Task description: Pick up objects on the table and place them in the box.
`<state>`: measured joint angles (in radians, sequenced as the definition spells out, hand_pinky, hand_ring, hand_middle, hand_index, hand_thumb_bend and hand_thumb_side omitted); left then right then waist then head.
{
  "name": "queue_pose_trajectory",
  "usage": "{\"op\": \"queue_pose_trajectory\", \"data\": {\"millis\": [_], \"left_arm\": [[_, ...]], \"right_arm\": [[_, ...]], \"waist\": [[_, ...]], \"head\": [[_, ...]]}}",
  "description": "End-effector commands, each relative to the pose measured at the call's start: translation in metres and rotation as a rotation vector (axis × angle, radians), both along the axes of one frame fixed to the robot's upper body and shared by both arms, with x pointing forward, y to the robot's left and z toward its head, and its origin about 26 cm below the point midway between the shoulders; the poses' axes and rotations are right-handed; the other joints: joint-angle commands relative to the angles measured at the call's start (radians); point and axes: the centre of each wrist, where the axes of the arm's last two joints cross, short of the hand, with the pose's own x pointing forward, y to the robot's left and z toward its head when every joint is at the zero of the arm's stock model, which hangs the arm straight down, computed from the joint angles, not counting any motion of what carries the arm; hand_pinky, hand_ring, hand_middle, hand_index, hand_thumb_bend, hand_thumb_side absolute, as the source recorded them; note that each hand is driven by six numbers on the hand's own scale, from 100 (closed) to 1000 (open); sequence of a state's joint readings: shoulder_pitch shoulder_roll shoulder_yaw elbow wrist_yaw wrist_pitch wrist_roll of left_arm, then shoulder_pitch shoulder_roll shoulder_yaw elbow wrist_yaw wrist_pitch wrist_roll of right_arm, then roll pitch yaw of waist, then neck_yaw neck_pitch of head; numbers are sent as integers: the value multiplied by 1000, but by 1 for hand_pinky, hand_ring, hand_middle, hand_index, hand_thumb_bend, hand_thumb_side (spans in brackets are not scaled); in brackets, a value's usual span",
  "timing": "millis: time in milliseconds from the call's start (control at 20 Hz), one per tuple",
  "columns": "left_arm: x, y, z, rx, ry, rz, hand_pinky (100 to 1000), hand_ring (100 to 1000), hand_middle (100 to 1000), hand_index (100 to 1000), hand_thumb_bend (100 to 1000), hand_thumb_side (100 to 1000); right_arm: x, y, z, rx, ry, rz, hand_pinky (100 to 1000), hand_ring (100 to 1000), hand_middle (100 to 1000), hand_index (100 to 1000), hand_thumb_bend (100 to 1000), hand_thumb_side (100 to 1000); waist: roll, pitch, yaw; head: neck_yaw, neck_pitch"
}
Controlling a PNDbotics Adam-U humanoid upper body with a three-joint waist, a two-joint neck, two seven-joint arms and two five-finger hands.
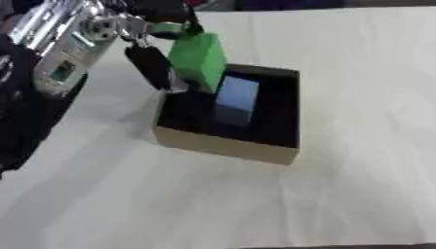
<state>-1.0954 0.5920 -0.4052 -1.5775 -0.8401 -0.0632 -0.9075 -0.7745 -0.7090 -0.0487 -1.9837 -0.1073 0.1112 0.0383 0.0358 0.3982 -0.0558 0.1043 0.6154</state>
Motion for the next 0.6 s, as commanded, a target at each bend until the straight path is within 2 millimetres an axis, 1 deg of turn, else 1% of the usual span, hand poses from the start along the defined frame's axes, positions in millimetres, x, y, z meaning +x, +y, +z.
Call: {"op": "queue_pose_trajectory", "data": {"millis": [50,100,300,350,400,450,550,600], "left_arm": [[0,-5,5,11,-13,-12,868,794,677,798,196,550],[2,-6,1,17,-4,-8,868,795,678,799,201,551],[12,-8,-10,38,22,28,877,820,717,840,311,583],[15,-7,-12,53,19,45,887,840,742,865,378,594],[17,-6,-14,69,11,62,890,845,747,870,397,597],[19,-6,-15,84,2,75,901,865,767,890,456,620],[20,-5,-16,103,-15,91,916,888,792,913,494,642],[20,-6,-16,112,-23,95,917,889,793,914,497,642]], "right_arm": [[-7,-1,8,-7,-31,-3,918,882,748,846,289,553],[-7,0,8,-7,-31,-2,918,881,748,846,289,553],[-7,0,8,-5,-31,0,918,881,748,846,289,553],[-7,0,8,-6,-31,1,919,882,748,846,288,553],[-7,0,8,-5,-32,1,919,882,748,846,288,553],[-7,0,8,-5,-32,1,919,882,748,846,288,553],[-7,0,8,-4,-31,1,919,881,747,846,287,553],[-7,0,8,-4,-31,1,919,881,747,846,287,553]], "waist": [[-2,-28,-2],[-1,-28,-2],[-1,-26,-4],[-1,-26,-5],[-1,-26,-5],[-1,-26,-5],[0,-26,-4],[0,-26,-4]], "head": [[3,3],[4,3],[6,2],[6,1],[7,1],[6,1],[5,1],[5,1]]}}
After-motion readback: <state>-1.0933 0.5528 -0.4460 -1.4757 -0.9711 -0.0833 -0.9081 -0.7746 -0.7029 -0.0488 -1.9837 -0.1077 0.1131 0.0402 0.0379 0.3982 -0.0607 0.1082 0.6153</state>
